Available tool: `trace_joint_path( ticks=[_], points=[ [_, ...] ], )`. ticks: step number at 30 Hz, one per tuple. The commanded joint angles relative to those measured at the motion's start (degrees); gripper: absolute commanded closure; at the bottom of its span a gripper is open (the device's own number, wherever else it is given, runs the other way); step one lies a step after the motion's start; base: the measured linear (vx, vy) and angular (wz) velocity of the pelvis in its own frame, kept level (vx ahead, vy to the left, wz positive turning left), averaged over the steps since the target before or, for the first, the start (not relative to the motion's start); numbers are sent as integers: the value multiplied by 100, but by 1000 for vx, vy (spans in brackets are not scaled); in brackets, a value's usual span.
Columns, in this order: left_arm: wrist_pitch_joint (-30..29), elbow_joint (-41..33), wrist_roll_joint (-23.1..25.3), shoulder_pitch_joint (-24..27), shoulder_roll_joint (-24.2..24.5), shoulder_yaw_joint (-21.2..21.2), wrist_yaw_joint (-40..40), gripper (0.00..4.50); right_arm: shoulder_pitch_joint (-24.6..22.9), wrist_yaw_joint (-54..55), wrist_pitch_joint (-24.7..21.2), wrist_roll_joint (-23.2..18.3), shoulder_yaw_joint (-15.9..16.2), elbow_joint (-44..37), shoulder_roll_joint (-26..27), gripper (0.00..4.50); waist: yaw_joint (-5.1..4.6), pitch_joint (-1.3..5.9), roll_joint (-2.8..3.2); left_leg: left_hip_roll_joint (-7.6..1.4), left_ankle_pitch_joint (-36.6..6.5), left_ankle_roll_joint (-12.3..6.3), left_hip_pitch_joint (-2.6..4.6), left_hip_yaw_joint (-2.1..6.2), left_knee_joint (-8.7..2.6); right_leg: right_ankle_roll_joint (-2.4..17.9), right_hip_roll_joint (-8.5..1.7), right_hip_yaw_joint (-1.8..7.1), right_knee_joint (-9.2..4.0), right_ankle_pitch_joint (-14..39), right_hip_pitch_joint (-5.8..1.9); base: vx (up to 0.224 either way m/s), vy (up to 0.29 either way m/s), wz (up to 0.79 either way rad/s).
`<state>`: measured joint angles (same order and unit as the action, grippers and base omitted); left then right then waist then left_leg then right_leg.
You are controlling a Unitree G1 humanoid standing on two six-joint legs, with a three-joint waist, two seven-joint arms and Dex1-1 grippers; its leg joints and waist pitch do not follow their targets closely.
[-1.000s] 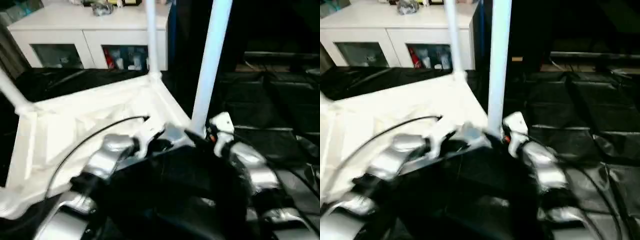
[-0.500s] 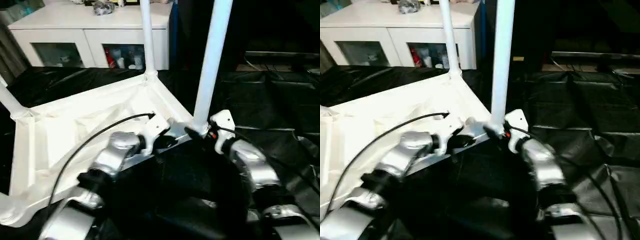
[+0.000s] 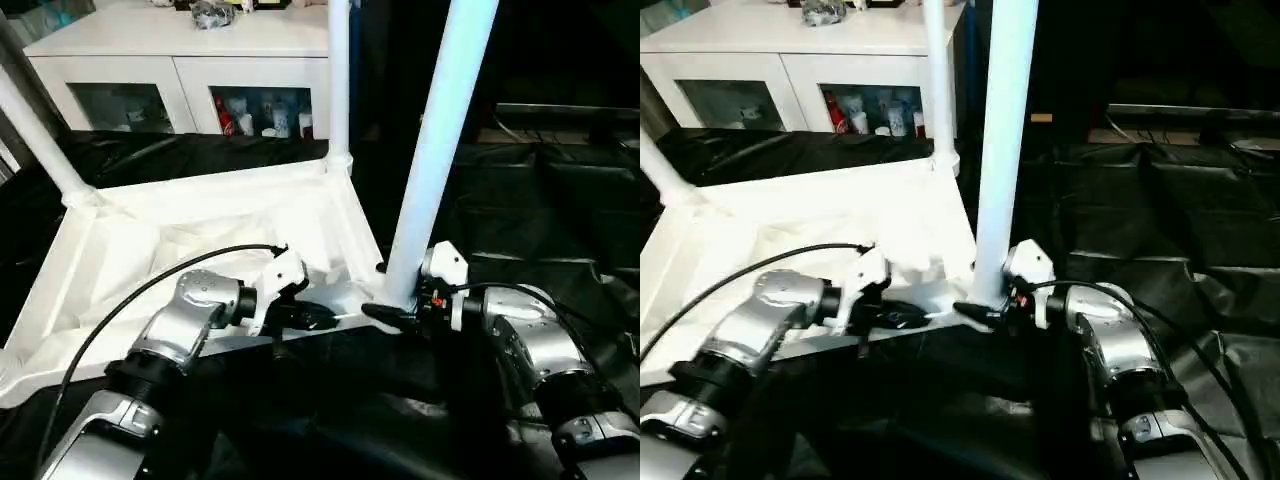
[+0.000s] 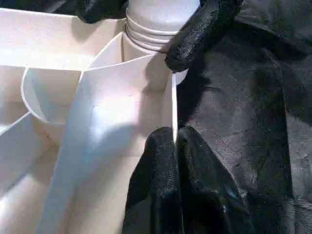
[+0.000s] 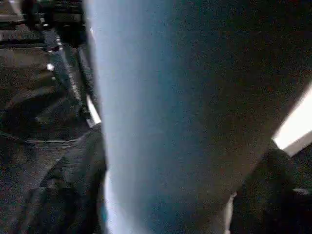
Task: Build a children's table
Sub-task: Rotate leg to tighten
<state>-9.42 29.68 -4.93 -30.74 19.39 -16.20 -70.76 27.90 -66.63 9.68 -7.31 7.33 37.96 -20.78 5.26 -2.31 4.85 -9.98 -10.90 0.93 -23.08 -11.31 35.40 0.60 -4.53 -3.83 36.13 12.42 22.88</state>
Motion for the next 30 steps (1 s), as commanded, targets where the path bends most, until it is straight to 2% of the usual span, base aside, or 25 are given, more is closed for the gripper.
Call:
trace_joint_path(
  ticks=[1,4,5,6,10,12,13,14,15,16,17,20,21,22,23,24,25,26,27,30],
  points=[
    [9,-210,-155,-15,155,85,-267,450,105,-3,2,-18,-33,67,-142,120,3,376,-70,-381,-817,-623,133,188,-403,1614,-459,255,-375,38,-272,0,0,0],
    [-40,-260,-215,18,199,88,-331,450,135,-121,117,-71,-45,116,-104,136,-11,375,-93,-375,-821,-645,131,179,-397,1620,-453,254,-384,98,-269,0,0,0],
    [-40,-260,-215,18,199,88,-331,450,135,-121,117,-71,-45,116,-104,143,-5,374,-84,-382,-821,-641,132,185,-400,1616,-460,254,-380,124,-268,0,0,0],
    [-52,-283,-231,46,201,83,-346,450,105,-167,104,-96,-34,106,-79,166,-10,377,-94,-381,-803,-644,136,181,-398,1608,-454,253,-385,144,-265,0,0,0],
    [-53,-298,-211,97,144,72,-257,450,-14,-125,15,-70,0,51,-16,172,-7,377,-94,-379,-734,-683,136,178,-389,1605,-447,255,-379,117,-259,0,0,0],
    [20,-178,-83,55,41,67,44,450,-10,275,-133,33,-28,144,101,176,-12,372,-89,-384,-732,-681,133,182,-396,1590,-448,256,-383,159,-256,0,0,0],
    [146,48,135,-41,-116,57,551,450,36,967,-193,208,-93,365,288,176,-27,357,-85,-387,-771,-640,137,187,-414,1564,-440,257,-400,273,-238,0,0,0],
    [147,130,178,-82,-185,70,720,450,48,1204,-207,263,-111,430,353,176,-52,345,-83,-382,-838,-588,141,187,-426,1549,-439,261,-418,380,-227,0,0,0],
    [129,412,313,-227,-426,120,1308,450,90,2031,-241,449,-172,660,580,176,-79,333,-77,-379,-1013,-442,165,184,-444,1528,-460,276,-461,636,-213,0,0,0],
    [129,526,339,-293,-549,159,1560,450,93,2330,-292,492,-199,728,683,176,-97,314,-78,-364,-1255,-224,197,191,-478,1452,-448,271,-501,1013,-222,0,0,0],
    [103,665,362,-386,-724,203,1868,450,82,2651,-365,503,-242,776,838,176,-92,325,-85,-363,-1294,-149,209,206,-483,1422,-463,271,-501,1116,-233,0,0,0],
    [61,770,383,-472,-907,215,2125,450,56,2967,-492,462,-310,776,1032,177,-89,302,-94,-367,-1540,-82,216,200,-503,1272,-478,298,-560,1403,-221,0,0,0],
    [14,854,411,-549,-1101,214,2377,450,40,3253,-605,457,-330,758,1233,177,-107,281,-65,-361,-1598,-67,202,203,-522,1213,-467,298,-575,1482,-221,0,0,0],
    [-1,906,432,-598,-1225,208,2531,450,34,3428,-675,462,-332,746,1360,177,-103,271,-65,-369,-1688,-37,219,213,-540,1188,-473,299,-586,1575,-215,0,0,0],
    [-31,964,439,-656,-1382,202,2689,450,17,3524,-716,480,-276,701,1516,177,-110,250,-40,-366,-1914,37,266,219,-556,1141,-477,300,-619,1843,-197,0,0,0],
    [-49,998,445,-688,-1482,199,2783,450,2,3572,-737,495,-236,665,1615,177,-117,250,-40,-363,-2096,130,312,225,-571,1089,-478,301,-646,2034,-191,0,0,0],
    [-11,1055,467,-722,-1590,177,2815,450,-35,3410,-723,452,-169,584,1734,142,-112,279,-41,-360,-2005,126,296,234,-582,1086,-485,307,-641,1832,-226,0,0,0],
    [11,1078,473,-737,-1672,145,2771,450,-72,3250,-702,416,-106,482,1812,142,-101,291,-11,-370,-1921,109,290,241,-590,1088,-490,305,-634,1673,-242,0,0,0],
    [66,1148,490,-765,-1761,115,2741,450,-108,3159,-689,394,-46,376,1889,107,-102,304,-26,-368,-1754,28,283,223,-591,1115,-474,299,-626,1339,-250,0,0,0],
    [97,1055,462,-703,-1686,30,2447,450,-147,2802,-746,318,15,134,1696,94,-96,300,-27,-359,-1694,-114,266,209,-585,1144,-490,298,-636,1292,-269,0,0,0]
  ],
)
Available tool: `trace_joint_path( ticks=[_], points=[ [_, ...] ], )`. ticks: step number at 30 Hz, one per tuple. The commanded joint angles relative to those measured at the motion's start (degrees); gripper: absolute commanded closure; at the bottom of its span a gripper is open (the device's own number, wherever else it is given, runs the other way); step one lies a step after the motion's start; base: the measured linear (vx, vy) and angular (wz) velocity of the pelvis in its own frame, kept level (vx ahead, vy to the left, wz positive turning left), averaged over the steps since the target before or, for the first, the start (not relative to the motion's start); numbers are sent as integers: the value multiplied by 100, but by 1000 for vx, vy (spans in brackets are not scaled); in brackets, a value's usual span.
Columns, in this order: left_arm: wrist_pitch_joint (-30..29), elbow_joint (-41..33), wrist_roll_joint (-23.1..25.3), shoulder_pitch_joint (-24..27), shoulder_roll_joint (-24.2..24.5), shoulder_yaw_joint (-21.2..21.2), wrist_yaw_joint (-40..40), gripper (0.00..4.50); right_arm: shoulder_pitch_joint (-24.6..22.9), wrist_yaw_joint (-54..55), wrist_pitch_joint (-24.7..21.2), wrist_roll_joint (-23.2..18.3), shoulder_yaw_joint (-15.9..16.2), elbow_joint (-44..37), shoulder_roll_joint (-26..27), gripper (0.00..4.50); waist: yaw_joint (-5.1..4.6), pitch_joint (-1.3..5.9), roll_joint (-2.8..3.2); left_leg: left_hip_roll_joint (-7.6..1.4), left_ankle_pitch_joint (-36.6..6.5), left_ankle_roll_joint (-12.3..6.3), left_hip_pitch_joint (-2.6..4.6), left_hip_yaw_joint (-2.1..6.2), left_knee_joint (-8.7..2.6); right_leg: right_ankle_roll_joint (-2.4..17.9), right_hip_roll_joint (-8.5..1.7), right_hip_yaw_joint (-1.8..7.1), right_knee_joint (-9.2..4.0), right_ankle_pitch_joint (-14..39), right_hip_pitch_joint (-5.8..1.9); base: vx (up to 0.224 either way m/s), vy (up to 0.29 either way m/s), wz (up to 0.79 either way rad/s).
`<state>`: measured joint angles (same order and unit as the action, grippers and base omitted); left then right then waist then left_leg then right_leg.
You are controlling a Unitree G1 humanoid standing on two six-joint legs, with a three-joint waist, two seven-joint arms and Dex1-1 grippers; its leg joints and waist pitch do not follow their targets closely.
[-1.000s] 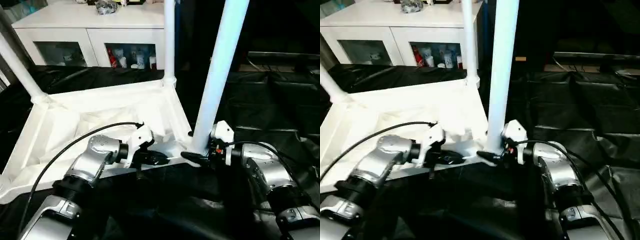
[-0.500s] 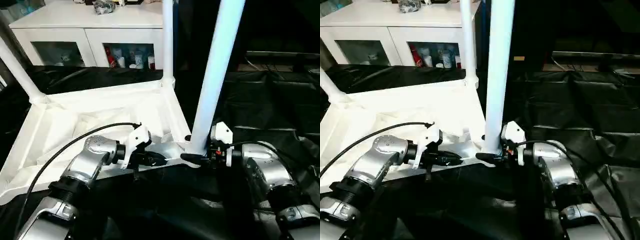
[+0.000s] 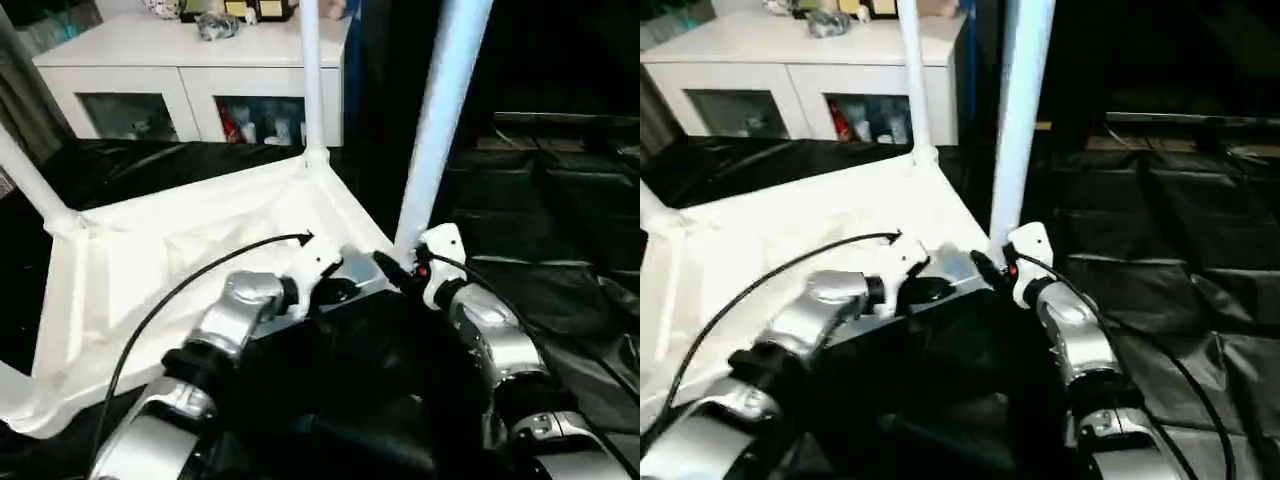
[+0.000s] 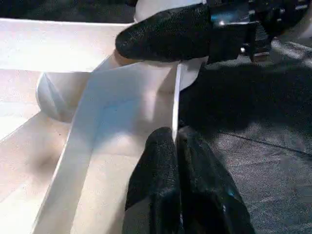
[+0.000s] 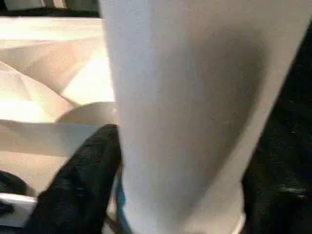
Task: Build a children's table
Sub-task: Rotate leg to tighten
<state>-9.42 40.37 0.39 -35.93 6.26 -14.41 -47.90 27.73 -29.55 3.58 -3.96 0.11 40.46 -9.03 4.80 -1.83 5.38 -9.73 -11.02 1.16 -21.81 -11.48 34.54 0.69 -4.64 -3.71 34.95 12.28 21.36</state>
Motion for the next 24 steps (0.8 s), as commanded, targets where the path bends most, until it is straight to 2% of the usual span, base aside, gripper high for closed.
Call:
trace_joint_path(
  ticks=[1,2,3,5,7,8,9,11,12,13,14,16,18,21,22,24],
  points=[
    [97,-15,-71,-184,-373,-149,161,450,-130,-905,-136,-18,737,-116,522,79,-44,267,-77,-390,-1570,-176,120,232,-500,1127,-483,280,-504,1241,-130,0,0,0],
    [103,-66,-74,-146,-319,-170,37,450,-156,-1078,-121,-46,759,-209,404,79,-44,267,-73,-389,-1529,-194,113,235,-501,1128,-481,276,-501,1213,-135,0,0,0],
    [141,-134,-85,-94,-242,-197,-132,450,-181,-1241,-111,-82,756,-294,267,55,-35,286,-78,-390,-1429,-235,113,225,-481,1141,-480,275,-490,1083,-138,0,0,0],
    [157,-188,-99,-51,-172,-219,-285,450,-203,-1383,-127,-118,737,-374,155,55,-16,303,-79,-394,-1236,-338,88,223,-461,1197,-481,270,-454,798,-159,0,0,0],
    [147,-399,-157,101,135,-281,-852,450,-326,-2111,-149,-267,751,-686,-323,55,21,327,-101,-398,-900,-542,48,212,-415,1270,-480,251,-392,330,-183,0,0,0],
    [182,-483,-161,163,313,-313,-1105,450,-398,-2516,-231,-372,783,-846,-565,55,31,335,-94,-399,-801,-603,42,216,-402,1287,-482,245,-375,203,-186,0,0,0],
    [189,-496,-161,173,342,-318,-1145,450,-410,-2581,-247,-391,788,-873,-605,55,41,357,-106,-401,-625,-736,23,217,-369,1334,-472,232,-328,-91,-205,0,0,0],
    [213,-661,-210,278,710,-338,-1668,450,-527,-3221,-273,-513,825,-1118,-1044,55,45,372,-130,-393,-439,-911,11,204,-332,1418,-465,222,-290,-413,-198,0,0,0],
    [215,-679,-220,287,748,-335,-1724,450,-535,-3273,-265,-519,824,-1135,-1084,55,46,362,-112,-401,-415,-995,10,197,-324,1444,-464,218,-290,-464,-170,0,0,0],
    [211,-710,-244,302,807,-326,-1817,450,-541,-3345,-258,-525,814,-1151,-1139,55,45,347,-99,-401,-486,-995,10,195,-331,1455,-465,210,-308,-293,-157,0,0,0],
    [173,-773,-309,328,905,-303,-1998,450,-533,-3439,-240,-527,783,-1150,-1218,55,46,347,-114,-402,-546,-963,18,196,-339,1457,-468,209,-319,-163,-157,0,0,0],
    [129,-864,-391,359,1064,-269,-2252,450,-507,-3598,-252,-535,733,-1140,-1333,55,40,313,-102,-424,-853,-784,43,198,-385,1444,-462,214,-375,427,-141,0,0,0],
    [205,-857,-372,355,1194,-259,-2345,450,-466,-3704,-269,-534,704,-1110,-1405,55,39,304,-85,-440,-1040,-633,68,205,-419,1413,-452,226,-394,703,-124,0,0,0],
    [246,-863,-365,360,1363,-271,-2488,450,-421,-3852,-316,-594,742,-1118,-1494,81,28,297,-113,-442,-1077,-497,68,208,-441,1403,-459,241,-390,716,-136,0,0,0],
    [246,-863,-365,360,1363,-271,-2488,450,-421,-3852,-316,-594,742,-1118,-1494,88,28,303,-102,-438,-1035,-489,65,205,-437,1418,-462,243,-378,643,-137,0,0,0],
    [206,-923,-401,382,1409,-282,-2575,450,-411,-3948,-368,-651,761,-1127,-1487,94,35,309,-133,-432,-931,-512,61,201,-422,1466,-470,244,-356,468,-148,0,0,0]
  ],
)
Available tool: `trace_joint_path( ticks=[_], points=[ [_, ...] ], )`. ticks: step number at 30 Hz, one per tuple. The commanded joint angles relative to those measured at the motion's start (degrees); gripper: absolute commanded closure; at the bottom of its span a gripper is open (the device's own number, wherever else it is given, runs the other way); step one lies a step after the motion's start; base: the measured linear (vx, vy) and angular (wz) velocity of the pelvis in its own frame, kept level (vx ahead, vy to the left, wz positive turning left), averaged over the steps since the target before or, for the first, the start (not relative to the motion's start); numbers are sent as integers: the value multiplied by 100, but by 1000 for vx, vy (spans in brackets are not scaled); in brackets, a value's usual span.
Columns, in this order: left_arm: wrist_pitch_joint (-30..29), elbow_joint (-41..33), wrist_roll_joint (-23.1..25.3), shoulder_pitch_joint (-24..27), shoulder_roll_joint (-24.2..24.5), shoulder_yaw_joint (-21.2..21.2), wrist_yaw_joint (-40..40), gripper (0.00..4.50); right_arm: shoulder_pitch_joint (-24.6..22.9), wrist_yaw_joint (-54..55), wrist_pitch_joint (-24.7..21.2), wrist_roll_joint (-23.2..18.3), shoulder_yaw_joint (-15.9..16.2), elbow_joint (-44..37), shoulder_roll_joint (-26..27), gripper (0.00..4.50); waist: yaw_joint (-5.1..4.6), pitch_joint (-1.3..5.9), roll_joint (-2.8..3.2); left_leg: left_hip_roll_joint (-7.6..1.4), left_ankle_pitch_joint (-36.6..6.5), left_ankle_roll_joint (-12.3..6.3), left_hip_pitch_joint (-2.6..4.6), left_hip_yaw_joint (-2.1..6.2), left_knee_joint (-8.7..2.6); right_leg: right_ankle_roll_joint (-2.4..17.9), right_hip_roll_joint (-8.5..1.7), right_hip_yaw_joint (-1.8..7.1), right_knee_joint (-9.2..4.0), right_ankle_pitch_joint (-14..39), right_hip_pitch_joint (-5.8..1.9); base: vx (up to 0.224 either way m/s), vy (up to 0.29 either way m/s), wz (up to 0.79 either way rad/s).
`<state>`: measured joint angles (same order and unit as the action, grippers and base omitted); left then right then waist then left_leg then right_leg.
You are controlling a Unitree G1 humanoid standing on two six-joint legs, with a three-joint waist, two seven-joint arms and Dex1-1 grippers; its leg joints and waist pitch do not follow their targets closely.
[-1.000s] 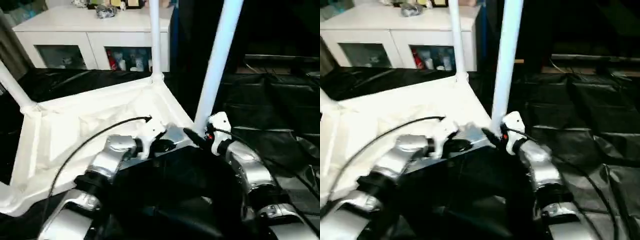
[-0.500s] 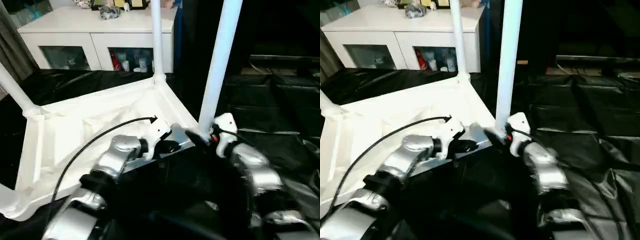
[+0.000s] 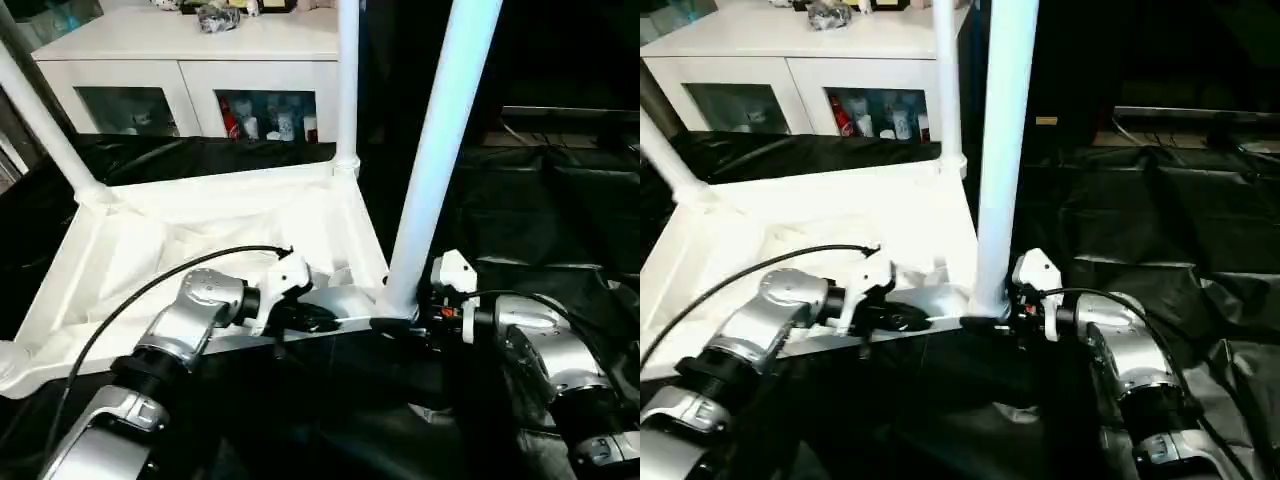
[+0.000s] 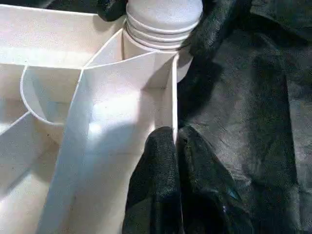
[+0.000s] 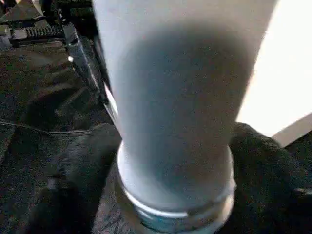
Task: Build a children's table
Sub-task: Rotate leg to tighten
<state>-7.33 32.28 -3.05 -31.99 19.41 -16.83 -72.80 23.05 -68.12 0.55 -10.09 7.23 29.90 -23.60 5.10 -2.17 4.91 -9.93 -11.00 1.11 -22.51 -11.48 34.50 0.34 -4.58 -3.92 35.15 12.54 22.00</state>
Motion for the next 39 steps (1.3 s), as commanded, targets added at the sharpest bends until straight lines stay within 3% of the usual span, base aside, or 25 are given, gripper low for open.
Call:
trace_joint_path(
  ticks=[1,3,8,11,14,15,17,19,20,21,24,25,28,29,32,34,37,39],
  points=[
    [-20,-145,-59,2,106,-38,-116,450,59,-132,-71,-48,58,-67,-18,107,6,345,-83,-409,-848,-547,124,194,-405,1525,-475,264,-367,325,-209,0,0,0],
    [-54,-217,-71,41,108,-29,-139,450,51,-195,-82,-57,90,-64,31,122,6,346,-109,-400,-763,-598,115,189,-393,1543,-475,259,-363,223,-216,0,0,0],
    [-67,-271,-76,112,45,-12,-42,450,11,-220,-139,-98,127,-91,114,163,7,342,-101,-405,-756,-636,118,191,-390,1569,-470,256,-352,191,-212,0,0,0],
    [-107,-114,92,41,-170,23,533,450,-1,248,-170,-53,25,9,276,172,8,332,-113,-409,-814,-604,123,188,-398,1544,-476,262,-370,365,-205,0,0,0],
    [-155,107,219,-93,-369,94,1049,450,89,888,-161,128,-73,270,440,174,-19,299,-104,-396,-1082,-403,160,185,-430,1491,-472,273,-438,798,-172,0,0,0],
    [-144,199,252,-153,-463,132,1255,450,138,1213,-132,249,-93,410,514,174,-26,298,-121,-395,-1169,-309,152,204,-447,1433,-490,272,-450,1030,-201,0,0,0],
    [-88,501,343,-371,-815,231,1930,450,309,2264,-149,673,-64,878,749,175,-48,279,-100,-385,-1250,-188,171,200,-460,1362,-480,281,-482,1228,-168,0,0,0],
    [-96,751,400,-569,-1102,299,2467,450,455,2957,-250,806,-109,1170,982,176,-99,257,-104,-366,-1513,7,195,218,-494,1246,-490,287,-534,1627,-175,0,0,0],
    [-110,849,409,-654,-1236,329,2688,450,518,3253,-321,805,-163,1267,1113,176,-93,267,-59,-369,-1547,42,207,231,-491,1232,-502,289,-529,1637,-177,0,0,0],
    [-148,927,411,-729,-1368,361,2905,450,563,3509,-340,805,-200,1312,1257,176,-112,272,-66,-366,-1537,55,204,228,-494,1208,-486,294,-538,1561,-172,0,0,0],
    [-175,1081,412,-863,-1622,420,3290,450,641,4017,-396,848,-232,1356,1565,176,-105,307,-78,-360,-1327,-45,173,226,-479,1248,-480,290,-500,1049,-202,0,0,0],
    [-184,1124,411,-898,-1696,423,3359,450,660,4126,-402,894,-201,1353,1670,176,-105,315,-39,-357,-1235,-106,172,217,-465,1276,-474,288,-487,811,-195,0,0,0],
    [-173,1167,426,-940,-1805,387,3382,450,677,4198,-317,948,-131,1319,1865,176,-101,342,-55,-348,-930,-303,125,221,-434,1362,-483,270,-426,301,-238,0,0,0],
    [-163,1172,434,-946,-1830,347,3285,450,661,3991,-183,845,-116,1256,1964,120,-89,347,-22,-347,-936,-339,128,220,-426,1370,-491,268,-422,270,-237,0,0,0],
    [-166,1134,438,-920,-1757,283,2971,450,618,3538,-68,631,-124,1103,1966,100,-91,336,-32,-354,-1028,-442,135,211,-430,1377,-489,263,-451,393,-231,0,0,0],
    [-162,1131,440,-913,-1716,269,2865,450,607,3408,-49,593,-115,1057,1926,59,-98,334,-24,-372,-1068,-434,135,219,-441,1369,-486,268,-448,464,-231,0,0,0],
    [-111,1074,420,-865,-1555,232,2555,450,509,2912,28,501,-35,841,1676,55,-110,335,-22,-373,-1095,-427,136,214,-444,1400,-481,265,-444,424,-234,0,0,0],
    [-11,985,368,-791,-1426,211,2276,450,429,2571,26,400,-38,695,1478,55,-81,347,-53,-370,-1004,-505,119,219,-428,1402,-492,260,-427,291,-267,0,0,0]
  ],
)
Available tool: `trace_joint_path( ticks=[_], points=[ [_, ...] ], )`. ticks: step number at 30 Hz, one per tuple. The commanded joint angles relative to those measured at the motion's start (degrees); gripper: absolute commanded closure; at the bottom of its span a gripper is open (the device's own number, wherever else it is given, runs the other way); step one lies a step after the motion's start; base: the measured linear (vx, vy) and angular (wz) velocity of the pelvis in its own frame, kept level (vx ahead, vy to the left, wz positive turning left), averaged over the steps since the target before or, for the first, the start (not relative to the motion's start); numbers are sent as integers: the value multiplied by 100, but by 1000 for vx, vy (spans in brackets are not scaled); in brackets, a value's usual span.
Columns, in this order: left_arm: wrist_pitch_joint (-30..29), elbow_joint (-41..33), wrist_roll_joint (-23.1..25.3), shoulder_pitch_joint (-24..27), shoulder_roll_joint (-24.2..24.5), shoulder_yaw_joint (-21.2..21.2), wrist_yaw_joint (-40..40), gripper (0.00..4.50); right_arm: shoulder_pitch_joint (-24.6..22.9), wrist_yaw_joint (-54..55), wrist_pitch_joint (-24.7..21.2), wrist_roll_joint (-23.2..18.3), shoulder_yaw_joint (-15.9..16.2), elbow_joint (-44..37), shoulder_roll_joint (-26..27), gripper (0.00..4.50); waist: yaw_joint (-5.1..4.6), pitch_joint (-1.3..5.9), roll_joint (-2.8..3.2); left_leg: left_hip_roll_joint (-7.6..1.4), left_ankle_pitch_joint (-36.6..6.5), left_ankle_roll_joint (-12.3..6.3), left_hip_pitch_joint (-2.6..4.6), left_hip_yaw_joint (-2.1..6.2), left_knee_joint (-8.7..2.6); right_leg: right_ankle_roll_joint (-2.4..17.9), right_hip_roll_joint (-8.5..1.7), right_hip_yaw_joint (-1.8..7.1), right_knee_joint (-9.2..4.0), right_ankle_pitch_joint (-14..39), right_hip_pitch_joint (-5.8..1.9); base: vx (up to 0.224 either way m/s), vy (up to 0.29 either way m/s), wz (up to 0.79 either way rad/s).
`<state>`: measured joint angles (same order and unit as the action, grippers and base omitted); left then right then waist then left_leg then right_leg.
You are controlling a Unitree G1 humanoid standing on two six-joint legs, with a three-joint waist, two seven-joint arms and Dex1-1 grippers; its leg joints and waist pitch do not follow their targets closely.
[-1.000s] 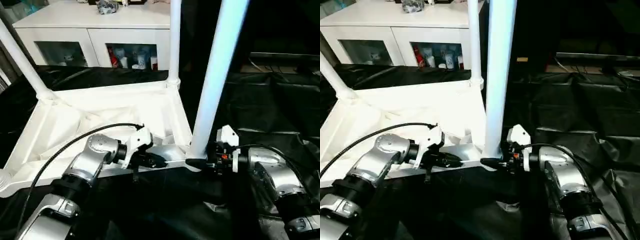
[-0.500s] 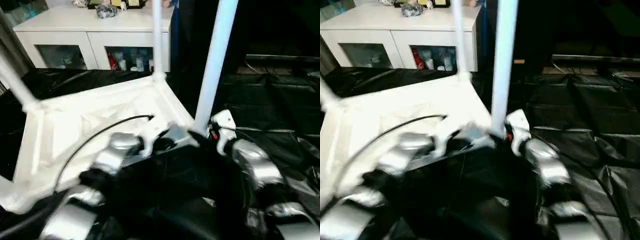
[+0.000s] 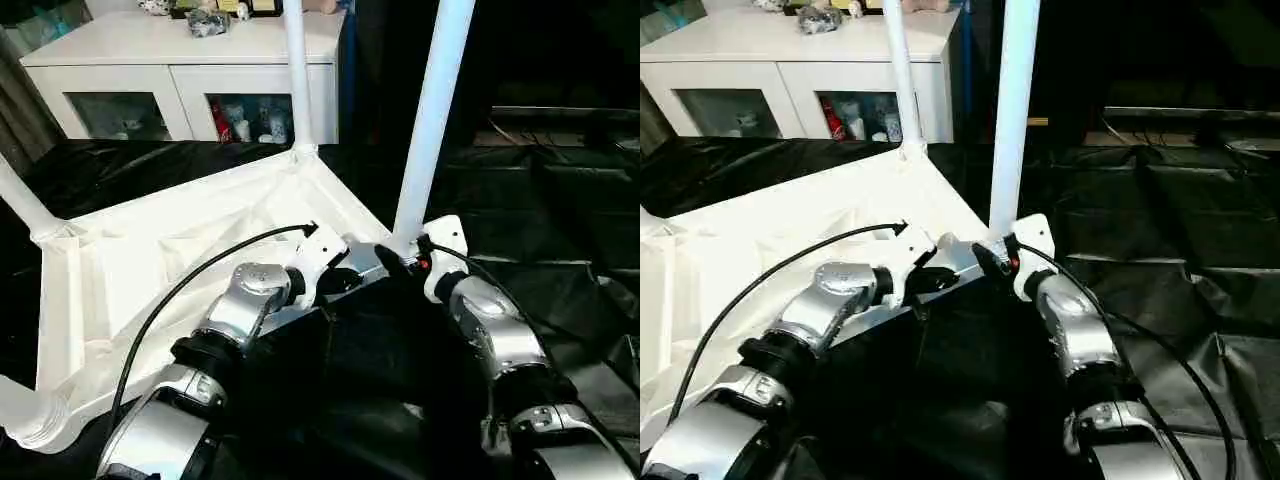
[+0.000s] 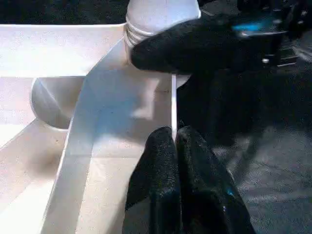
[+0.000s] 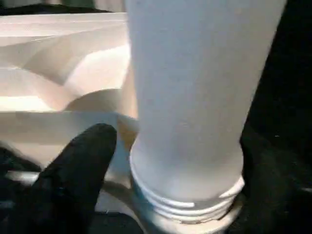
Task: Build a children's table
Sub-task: Rotate leg to tighten
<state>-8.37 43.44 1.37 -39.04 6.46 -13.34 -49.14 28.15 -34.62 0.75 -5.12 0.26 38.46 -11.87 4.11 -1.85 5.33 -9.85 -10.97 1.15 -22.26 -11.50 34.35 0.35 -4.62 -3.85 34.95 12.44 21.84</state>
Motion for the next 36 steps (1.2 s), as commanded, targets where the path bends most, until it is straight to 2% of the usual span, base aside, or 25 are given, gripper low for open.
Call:
trace_joint_path(
  ticks=[1,3,4,5,6,8,9,13,17,18,19,20,21,23,24,26,29,31,32,34,35,36],
  points=[
    [184,-313,-175,48,51,-187,-537,450,-150,-1160,29,-190,637,-273,67,55,24,324,-81,-385,-885,-580,92,207,-395,1438,-479,254,-386,121,-230,0,0,0],
    [253,-630,-336,275,357,-269,-1215,450,-214,-1717,126,-303,595,-353,-293,55,58,332,-95,-394,-793,-702,59,210,-371,1476,-486,239,-348,-29,-257,0,0,0],
    [253,-630,-336,275,357,-269,-1215,450,-214,-1717,126,-303,595,-353,-293,55,48,332,-82,-397,-763,-758,50,208,-370,1518,-485,232,-340,-97,-243,0,0,0],
    [188,-784,-448,365,488,-259,-1490,450,-218,-1952,231,-307,599,-344,-455,55,46,334,-76,-396,-772,-765,61,200,-362,1530,-477,233,-342,-100,-225,0,0,0],
    [138,-877,-534,414,570,-228,-1653,450,-220,-2142,309,-304,615,-336,-581,55,55,323,-22,-407,-929,-713,89,198,-376,1551,-472,223,-373,53,-204,0,0,0],
    [63,-996,-648,472,696,-166,-1896,450,-221,-2421,458,-262,654,-333,-781,55,74,311,-20,-417,-1032,-654,91,196,-387,1581,-472,238,-373,204,-204,0,0,0],
    [54,-1024,-671,486,740,-150,-1982,450,-220,-2519,478,-264,657,-338,-838,55,99,315,-16,-423,-1053,-629,127,186,-384,1581,-461,245,-379,274,-177,0,0,0],
    [0,-1120,-724,537,978,-170,-2386,450,-239,-2934,404,-315,666,-455,-1007,55,121,312,7,-422,-929,-612,101,205,-390,1554,-458,242,-345,225,-197,0,0,0],
    [-16,-1182,-770,566,1140,-178,-2572,450,-254,-3188,338,-383,690,-516,-1091,55,111,330,-4,-397,-748,-729,80,198,-351,1610,-472,236,-312,-96,-210,0,0,0],
    [-47,-1217,-796,571,1222,-157,-2634,450,-251,-3273,327,-435,692,-503,-1103,82,119,342,-4,-401,-667,-772,80,197,-337,1620,-475,235,-305,-183,-207,0,0,0],
    [-55,-1237,-801,578,1257,-139,-2645,450,-252,-3305,329,-467,693,-491,-1100,88,121,348,-20,-400,-605,-801,68,200,-329,1620,-476,234,-295,-240,-212,0,0,0],
    [-63,-1252,-804,584,1283,-119,-2651,450,-254,-3333,322,-507,692,-480,-1087,92,127,361,-8,-398,-486,-862,61,202,-309,1624,-470,228,-275,-350,-203,0,0,0],
    [-75,-1260,-804,589,1295,-108,-2656,450,-267,-3347,306,-537,697,-488,-1063,114,126,370,-9,-396,-389,-920,45,206,-291,1630,-463,222,-256,-467,-194,0,0,0],
    [-79,-1264,-803,602,1267,-85,-2628,450,-324,-3366,260,-594,717,-522,-986,126,133,368,-2,-399,-353,-979,41,205,-278,1639,-455,217,-250,-486,-174,0,0,0],
    [-78,-1281,-801,620,1254,-84,-2618,450,-366,-3368,228,-613,716,-559,-948,132,135,360,1,-401,-434,-965,41,204,-284,1638,-456,216,-259,-379,-171,0,0,0],
    [-47,-1284,-804,644,1209,-83,-2548,450,-446,-3294,109,-640,691,-623,-872,144,127,349,-40,-405,-540,-925,44,200,-298,1614,-454,220,-274,-200,-173,0,0,0],
    [68,-1185,-751,632,1091,-62,-2285,450,-499,-2835,-81,-581,616,-567,-708,170,125,340,-19,-414,-638,-819,58,203,-320,1582,-454,230,-293,65,-158,0,0,0],
    [189,-870,-439,521,901,-86,-1569,450,-508,-1865,-58,-355,498,-313,-430,173,105,310,-17,-404,-834,-657,59,198,-345,1538,-455,243,-330,371,-144,0,0,0],
    [189,-870,-439,521,901,-86,-1569,450,-508,-1865,-58,-355,498,-313,-430,175,88,300,-13,-403,-905,-588,70,201,-362,1511,-453,249,-354,498,-127,0,0,0],
    [219,-532,-212,377,654,-72,-852,450,-490,-997,-4,-178,420,-80,-159,176,70,283,-17,-386,-1170,-329,106,211,-394,1389,-476,263,-408,957,-145,0,0,0],
    [218,-514,-209,368,629,-68,-813,450,-488,-947,-6,-171,418,-69,-137,177,55,270,-26,-384,-1209,-298,107,200,-399,1370,-468,269,-428,1057,-138,0,0,0],
    [191,-309,-179,258,299,-17,-333,450,-472,-346,-73,-76,383,22,155,178,43,252,-17,-388,-1328,-216,115,202,-422,1315,-471,280,-452,1234,-127,0,0,0]
  ],
)
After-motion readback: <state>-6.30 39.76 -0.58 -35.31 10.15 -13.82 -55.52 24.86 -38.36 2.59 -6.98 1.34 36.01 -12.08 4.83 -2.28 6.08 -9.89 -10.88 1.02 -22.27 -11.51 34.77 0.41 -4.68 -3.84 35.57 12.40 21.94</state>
